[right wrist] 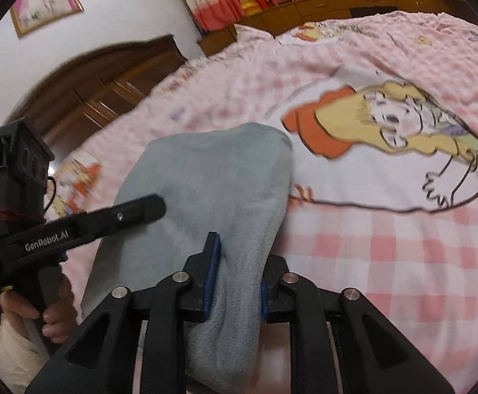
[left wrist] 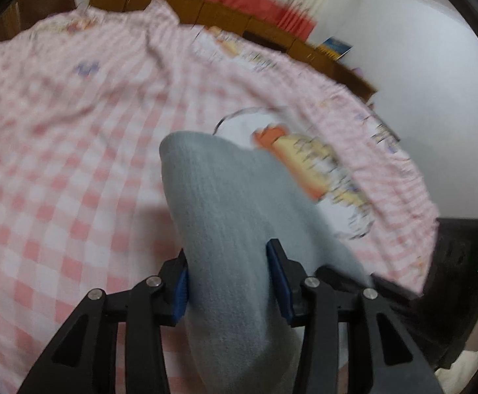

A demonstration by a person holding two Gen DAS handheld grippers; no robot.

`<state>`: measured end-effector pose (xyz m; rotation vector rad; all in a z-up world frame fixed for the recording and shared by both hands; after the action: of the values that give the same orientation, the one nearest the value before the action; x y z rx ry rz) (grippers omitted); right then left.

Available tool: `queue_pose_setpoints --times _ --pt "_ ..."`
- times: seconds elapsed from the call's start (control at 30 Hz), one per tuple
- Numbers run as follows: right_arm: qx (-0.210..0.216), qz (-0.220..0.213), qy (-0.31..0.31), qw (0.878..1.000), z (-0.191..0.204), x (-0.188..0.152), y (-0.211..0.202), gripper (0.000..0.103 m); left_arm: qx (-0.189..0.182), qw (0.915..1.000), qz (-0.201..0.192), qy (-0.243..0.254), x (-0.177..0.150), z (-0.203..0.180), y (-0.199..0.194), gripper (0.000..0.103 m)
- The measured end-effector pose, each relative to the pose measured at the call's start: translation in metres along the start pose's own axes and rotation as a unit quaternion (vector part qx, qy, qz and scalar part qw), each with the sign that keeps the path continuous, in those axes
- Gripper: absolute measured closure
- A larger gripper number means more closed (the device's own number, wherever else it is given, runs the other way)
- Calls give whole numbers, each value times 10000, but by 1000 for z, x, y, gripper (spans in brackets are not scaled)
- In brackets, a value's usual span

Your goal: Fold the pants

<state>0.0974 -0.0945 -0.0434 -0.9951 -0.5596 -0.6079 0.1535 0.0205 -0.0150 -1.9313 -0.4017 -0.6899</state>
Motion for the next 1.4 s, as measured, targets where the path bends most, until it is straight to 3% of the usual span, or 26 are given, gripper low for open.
queue_pose_setpoints --times 0.07,0.13,0.27,0.5,0.53,0.6,0.8,0.93,1.13,1.27,1.4 --pt "-54 -10 41 10000 -7 -2 1 65 41 9999 -158 -48 -10 7 0 46" --pt "-6 90 42 10000 -9 -1 -4 65 3 9995 -251 -171 -13 10 -7 39" --pt "63 281 66 9996 -13 5 -18 65 56 9994 -323 -110 -12 4 -28 39" --pt "-49 -150 -15 9999 3 45 -42 65 162 9945 -986 304 21 -23 -64 39" --pt "-59 -153 -96 9998 10 49 -37 66 187 9942 -974 407 27 -27 -59 41" --pt "-141 -130 -205 9996 17 51 -25 67 333 9952 -769 496 33 -28 -38 63" --pt "-578 399 -586 9958 3 27 39 73 583 9982 58 94 15 5 30 78" --pt "-481 367 -584 9965 -2 25 36 74 393 9991 -94 -119 12 5 20 79" --pt "-378 328 -690 9964 19 27 -8 74 302 9991 -204 -229 -5 -10 -26 75" --pt "-203 380 -913 9949 38 6 -30 74 250 9990 -232 -300 -25 -17 -47 75" --pt "-437 481 -1134 9914 37 -22 -29 74 385 9985 -70 -389 -50 -15 -45 75"
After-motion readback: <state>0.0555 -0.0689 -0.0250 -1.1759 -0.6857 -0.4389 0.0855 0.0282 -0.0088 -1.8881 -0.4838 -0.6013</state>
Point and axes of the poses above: each gripper's, at about its wrist camera, not at the fingertips, and y roughly the way its jaws point, z to its left, x to its top, the point moved 8 cm from there along y, roughly the way its jaws point, and after that the axes turned 1 degree about -z, right-handed, at the moved point
